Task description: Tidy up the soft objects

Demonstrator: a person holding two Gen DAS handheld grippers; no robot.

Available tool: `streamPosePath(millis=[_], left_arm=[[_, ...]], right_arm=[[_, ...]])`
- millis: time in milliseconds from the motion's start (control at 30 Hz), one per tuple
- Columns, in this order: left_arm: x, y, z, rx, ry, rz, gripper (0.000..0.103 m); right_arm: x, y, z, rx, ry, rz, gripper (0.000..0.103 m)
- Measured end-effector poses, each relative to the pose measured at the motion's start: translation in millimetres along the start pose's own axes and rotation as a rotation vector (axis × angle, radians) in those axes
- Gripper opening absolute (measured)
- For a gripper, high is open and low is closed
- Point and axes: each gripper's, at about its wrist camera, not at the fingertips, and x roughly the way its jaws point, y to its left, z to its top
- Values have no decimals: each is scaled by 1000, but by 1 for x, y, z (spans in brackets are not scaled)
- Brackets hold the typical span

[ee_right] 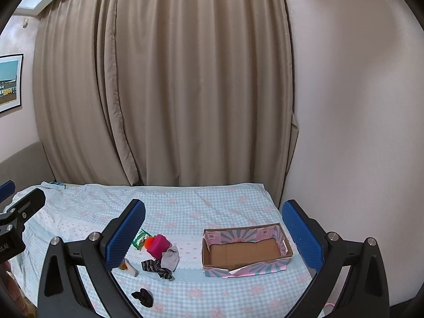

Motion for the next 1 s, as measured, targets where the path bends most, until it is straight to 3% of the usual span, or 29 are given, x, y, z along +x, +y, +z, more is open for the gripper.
streamPosePath(millis=[1000], left_arm=[[5, 4, -2, -13, 18, -14, 103]], right_arm=[[1, 0, -3, 5, 8, 4, 103]])
